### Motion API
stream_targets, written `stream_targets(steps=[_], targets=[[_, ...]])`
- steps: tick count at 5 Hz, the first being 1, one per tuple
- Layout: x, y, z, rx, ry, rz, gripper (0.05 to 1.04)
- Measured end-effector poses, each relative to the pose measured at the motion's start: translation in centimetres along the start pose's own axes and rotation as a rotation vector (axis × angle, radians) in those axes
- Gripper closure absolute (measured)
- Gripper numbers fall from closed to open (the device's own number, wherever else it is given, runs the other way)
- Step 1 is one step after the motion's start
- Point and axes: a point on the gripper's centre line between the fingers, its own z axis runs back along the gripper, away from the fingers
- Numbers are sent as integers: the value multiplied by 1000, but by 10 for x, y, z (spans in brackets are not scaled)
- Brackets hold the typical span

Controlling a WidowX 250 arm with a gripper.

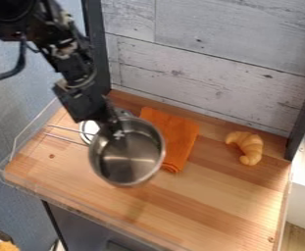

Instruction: Move the pot to the lower right side

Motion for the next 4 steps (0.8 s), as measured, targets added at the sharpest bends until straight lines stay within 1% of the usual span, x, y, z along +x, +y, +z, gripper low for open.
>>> stream_targets(steps=[1, 2, 3, 4], targets=[[-17, 25, -9, 11, -19, 10, 999], [-29, 45, -15, 26, -16, 28, 999], [-36, 73, -30, 79, -55, 20, 999], [-47, 94, -45, 101, -80, -12, 999]])
